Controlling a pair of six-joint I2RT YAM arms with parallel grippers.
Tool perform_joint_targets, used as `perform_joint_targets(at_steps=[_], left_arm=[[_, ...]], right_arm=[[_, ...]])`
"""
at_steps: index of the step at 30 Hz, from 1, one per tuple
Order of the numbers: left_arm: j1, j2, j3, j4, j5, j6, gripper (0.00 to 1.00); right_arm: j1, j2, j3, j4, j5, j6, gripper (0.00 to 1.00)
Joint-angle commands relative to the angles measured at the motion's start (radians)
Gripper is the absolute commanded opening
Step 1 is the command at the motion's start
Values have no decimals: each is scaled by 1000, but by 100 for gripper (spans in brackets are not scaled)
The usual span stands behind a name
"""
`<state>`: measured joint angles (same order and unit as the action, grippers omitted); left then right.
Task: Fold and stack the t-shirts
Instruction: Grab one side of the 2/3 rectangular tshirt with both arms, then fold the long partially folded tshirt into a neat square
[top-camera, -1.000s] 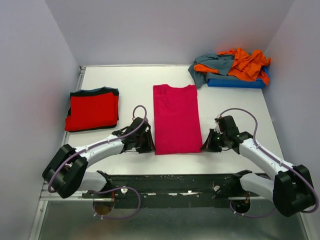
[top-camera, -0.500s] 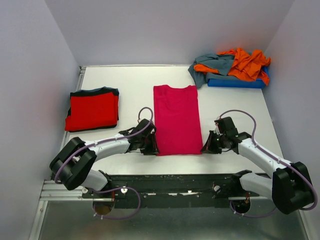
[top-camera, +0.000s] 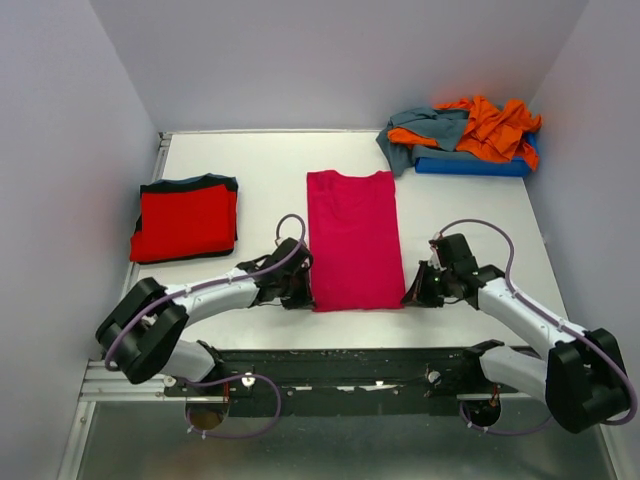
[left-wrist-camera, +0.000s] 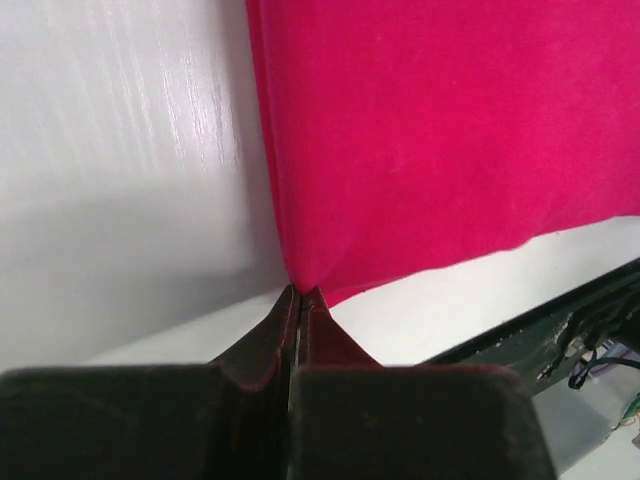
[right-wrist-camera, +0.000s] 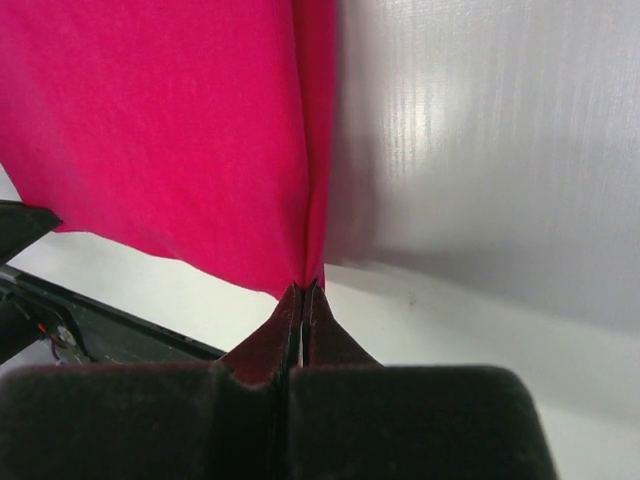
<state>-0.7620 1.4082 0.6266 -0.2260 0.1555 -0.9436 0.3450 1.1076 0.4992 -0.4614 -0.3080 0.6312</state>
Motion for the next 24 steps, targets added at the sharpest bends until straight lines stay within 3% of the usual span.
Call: perform_joint_targets(at_steps=[1,9,14,20,24], left_arm=[[-8,-133,25,-117,-40,29,0],[-7,-281,102,-274,-54,52,0],[67,-284,191,-312,-36,110,0],[257,-180,304,-224,114,192,0],[348,-49,445,-193,137,235,0]], right_arm=[[3,-64,-17,-55,-46,-34,1],[3,-193,62,-187,-75,-24,1],[3,-216,203,-252,49,-18,1],[-3,-10,401,-217,147,-27,1],[-34,185,579,-195,176,-22,1]])
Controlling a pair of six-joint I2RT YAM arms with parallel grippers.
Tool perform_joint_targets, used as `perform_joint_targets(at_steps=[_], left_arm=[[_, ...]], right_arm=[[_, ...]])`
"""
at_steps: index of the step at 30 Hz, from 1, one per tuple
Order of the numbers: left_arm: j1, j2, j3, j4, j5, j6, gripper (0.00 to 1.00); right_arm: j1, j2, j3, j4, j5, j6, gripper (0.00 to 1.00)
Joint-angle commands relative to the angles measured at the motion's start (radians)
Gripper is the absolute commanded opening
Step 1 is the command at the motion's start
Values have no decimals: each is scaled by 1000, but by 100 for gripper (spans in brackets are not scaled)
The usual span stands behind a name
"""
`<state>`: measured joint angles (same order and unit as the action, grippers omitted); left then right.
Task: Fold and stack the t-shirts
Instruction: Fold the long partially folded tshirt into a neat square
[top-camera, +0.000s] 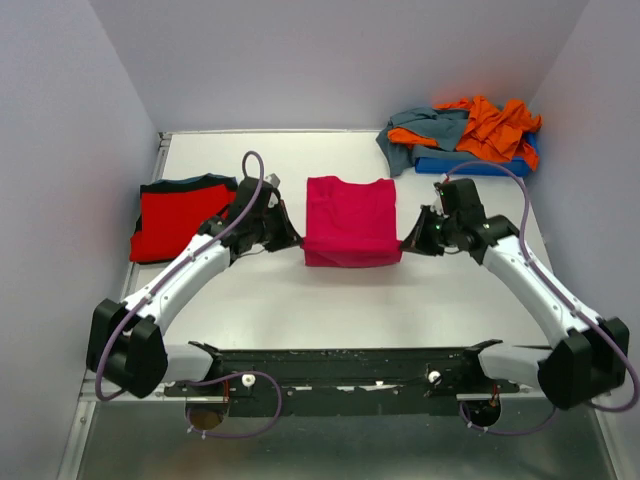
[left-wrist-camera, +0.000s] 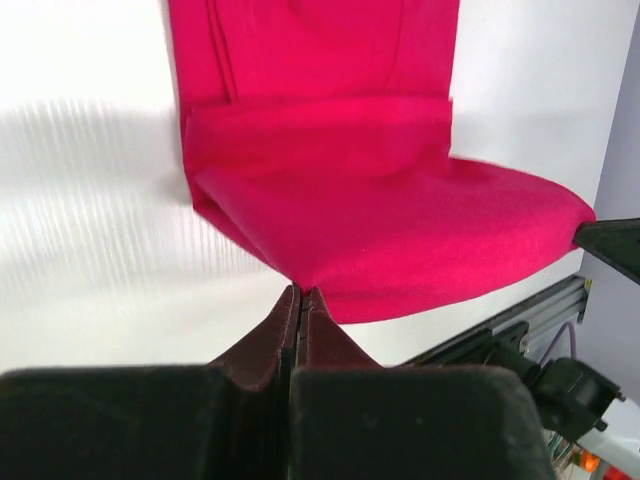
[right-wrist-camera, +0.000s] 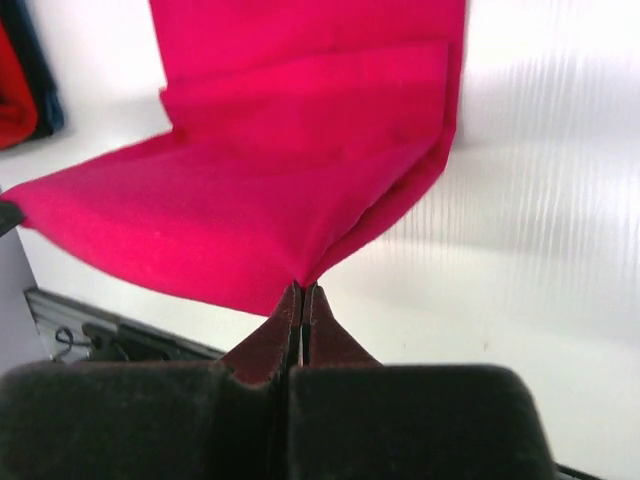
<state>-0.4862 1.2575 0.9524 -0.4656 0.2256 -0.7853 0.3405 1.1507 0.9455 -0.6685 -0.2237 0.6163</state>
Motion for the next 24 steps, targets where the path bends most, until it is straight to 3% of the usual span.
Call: perform_joint_targets(at_steps=[1,9,16,24], left_arm=[[86,146,158,54,72,83,0],[149,463,462,44,87,124,0],[170,667,732,1,21,150,0],[199,924,999,-33,69,130,0]], right_arm=[[-38,185,172,17,93,-6,1],[-93,495,467,27,101,-3,1],[-152,785,760,-34,41,-20,1],[-205,1072,1025,-36,-49,-26,1]])
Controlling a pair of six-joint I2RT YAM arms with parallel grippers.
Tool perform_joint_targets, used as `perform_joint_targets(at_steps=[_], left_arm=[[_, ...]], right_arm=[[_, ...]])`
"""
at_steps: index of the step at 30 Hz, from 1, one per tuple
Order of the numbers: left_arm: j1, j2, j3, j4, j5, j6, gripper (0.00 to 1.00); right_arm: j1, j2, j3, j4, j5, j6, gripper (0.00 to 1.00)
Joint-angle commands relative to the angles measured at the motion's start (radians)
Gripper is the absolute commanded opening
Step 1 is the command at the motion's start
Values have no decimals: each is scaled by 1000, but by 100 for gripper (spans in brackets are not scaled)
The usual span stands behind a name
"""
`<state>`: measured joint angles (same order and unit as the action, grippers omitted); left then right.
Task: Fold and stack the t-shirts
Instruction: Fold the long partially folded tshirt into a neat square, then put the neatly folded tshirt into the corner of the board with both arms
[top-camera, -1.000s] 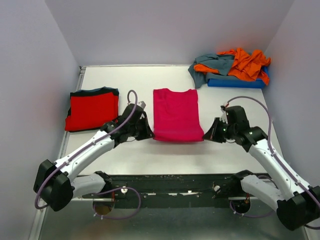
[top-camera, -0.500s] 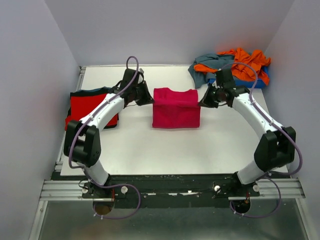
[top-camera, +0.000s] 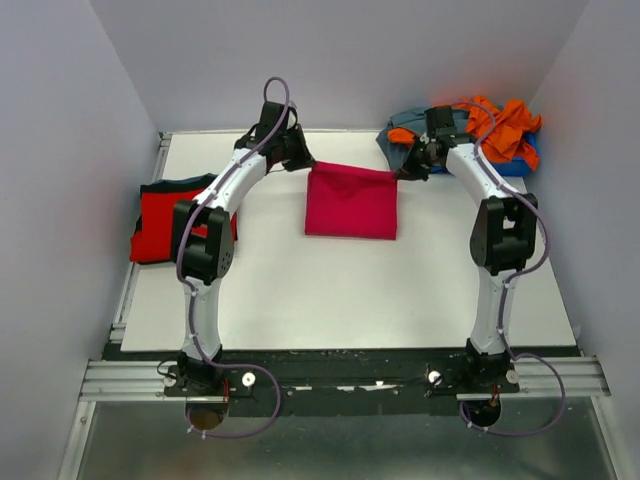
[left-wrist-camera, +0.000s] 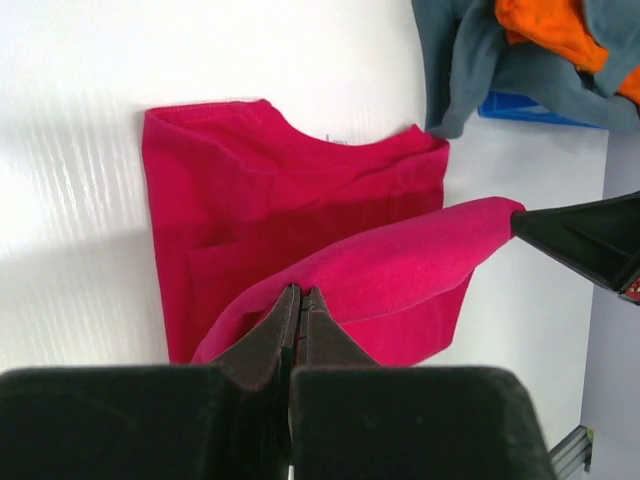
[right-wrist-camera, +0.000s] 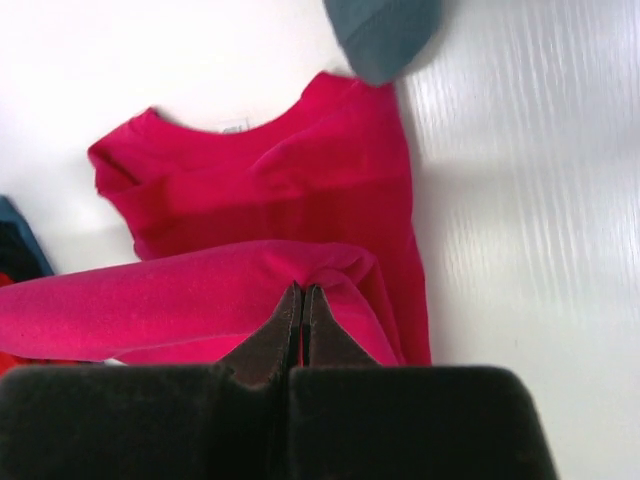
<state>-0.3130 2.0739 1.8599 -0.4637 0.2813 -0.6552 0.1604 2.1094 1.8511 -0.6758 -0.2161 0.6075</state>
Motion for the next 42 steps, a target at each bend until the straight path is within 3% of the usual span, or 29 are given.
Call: perform_joint_targets(at_steps=[1,2,3,5,6,8,11,15,21,30,35,38,42], left_arm=[[32,129,108,-24,16,-6,0],[38,152,120,-18,21,-12,6],[44,176,137,-13,28,-20,31],[54,209,160,-4,44,-26,65],[58,213,159,3,41,-20,77],[68,195,127,37,35,0,86],[74,137,30,117,30,19,84],[69,106,-68,191,53,26,80],[65,164,-51,183,58,39,79],[60,261,10,192,65,29,78],[57,321,54,204,90,5,75],[55,348,71,218,102,-20,73],[52,359,71,234,93,-38,73]], right_arm=[[-28,147,156,-22,-81,-23,6],[-32,188,207,-33,-95,-23,19],[-33,220,248,-45,-104,-29,42],[-33,235,286,-62,-72,-32,66],[-33,221,268,-47,-57,-38,66],[-35,157,174,16,-33,-46,66],[-33,49,-22,146,-19,-66,62],[-35,15,-113,202,-22,-83,60],[-33,116,-15,157,-43,-89,66],[-33,285,146,104,-25,-46,63],[-33,386,281,16,-11,14,54],[-35,364,235,45,15,47,50],[-35,343,197,70,29,52,29]])
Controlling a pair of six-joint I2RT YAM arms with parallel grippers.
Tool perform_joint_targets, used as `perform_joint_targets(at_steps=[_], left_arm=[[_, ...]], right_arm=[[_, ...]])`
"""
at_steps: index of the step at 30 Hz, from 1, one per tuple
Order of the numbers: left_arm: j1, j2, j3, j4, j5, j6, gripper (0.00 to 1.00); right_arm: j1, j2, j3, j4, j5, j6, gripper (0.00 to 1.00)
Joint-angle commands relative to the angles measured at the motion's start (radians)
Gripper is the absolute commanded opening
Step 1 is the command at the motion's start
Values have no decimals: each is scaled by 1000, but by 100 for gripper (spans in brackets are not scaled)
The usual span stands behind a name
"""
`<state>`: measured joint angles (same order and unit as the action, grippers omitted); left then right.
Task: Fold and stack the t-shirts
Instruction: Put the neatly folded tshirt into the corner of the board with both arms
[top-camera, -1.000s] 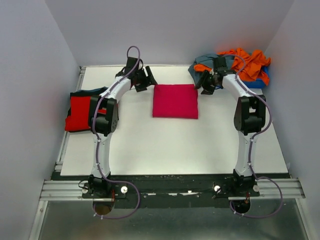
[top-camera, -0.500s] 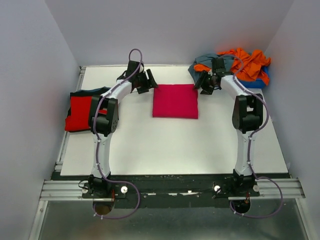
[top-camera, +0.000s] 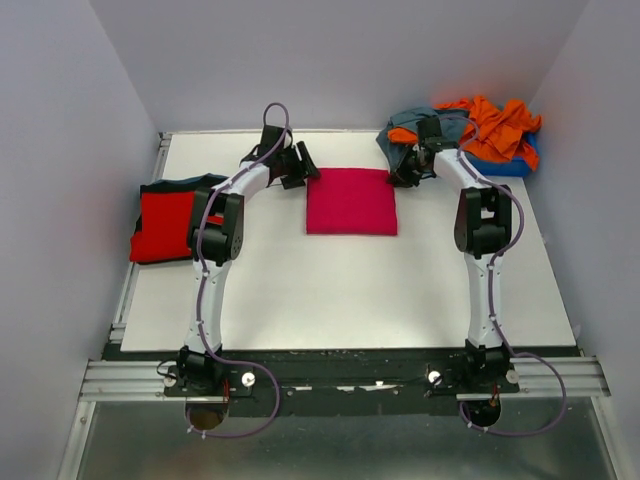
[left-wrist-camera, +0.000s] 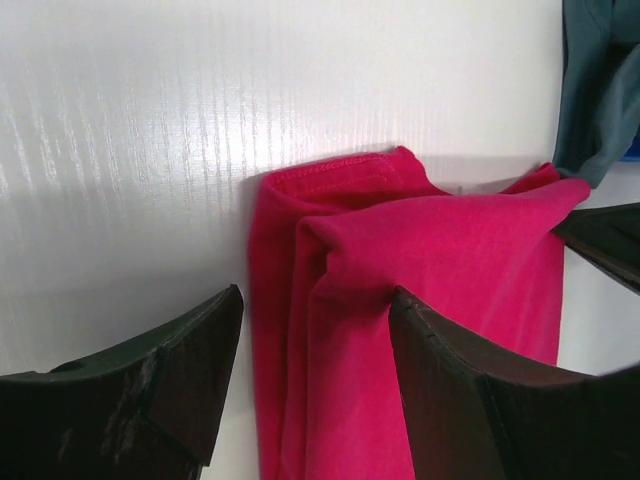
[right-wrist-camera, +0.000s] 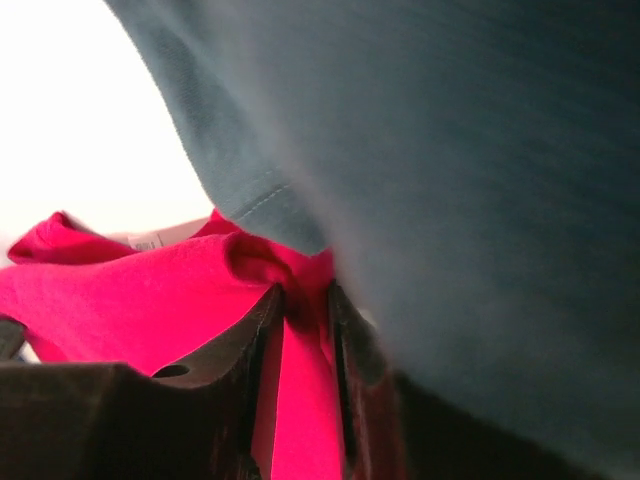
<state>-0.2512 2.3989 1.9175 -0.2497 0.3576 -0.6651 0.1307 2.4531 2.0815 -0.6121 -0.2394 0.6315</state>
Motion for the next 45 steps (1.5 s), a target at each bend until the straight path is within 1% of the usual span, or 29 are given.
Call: perform_joint_targets(at_steps=[1,3,4,7,13,17,21,24,28,29,30,31,35,38,42,45], left_arm=[[-10,34,11,29,15,-34,73],[-10,36,6,36,14,-45,72],[-10,37,6,43,15,-50,71],[-10,43,6,47,14,-64,67],[-10,43,6,27,-40,-77,63],[-10,68,44,-17,-78,-79,56],[-13,97,83,-48,-89,-91,53],[-17,121,113,-49,-91,-99,43],[-17,172,190,-73,-83,-111,25],[-17,174,189,-57,-77,-116,13],[-17,172,181,-34,-72,-125,4],[-17,171,173,-16,-62,-128,0],[-16,129,143,23,-54,-105,0],[-5,50,80,23,-88,-70,0],[6,-105,-67,52,-112,-8,0],[6,-223,-182,76,-134,18,0]], right_arm=[[-6,1,-35,9,48,25,21],[-6,-5,-49,23,35,25,13],[-6,-5,-47,23,31,20,11],[-6,0,-41,22,15,16,11],[-5,-11,-41,20,25,2,9],[-5,-14,-38,18,12,-7,7],[0,-13,-35,17,11,-15,7],[7,-8,-31,15,11,-23,7],[15,-5,-23,15,11,-24,6],[15,-6,-18,17,8,-26,4],[17,-5,-15,15,6,-26,3],[18,-5,-12,15,5,-29,1],[23,-34,-21,26,-12,-39,1],[23,-113,-96,80,-31,-50,1],[32,-255,-222,143,-63,-85,1],[62,-345,-277,164,-89,-107,1]])
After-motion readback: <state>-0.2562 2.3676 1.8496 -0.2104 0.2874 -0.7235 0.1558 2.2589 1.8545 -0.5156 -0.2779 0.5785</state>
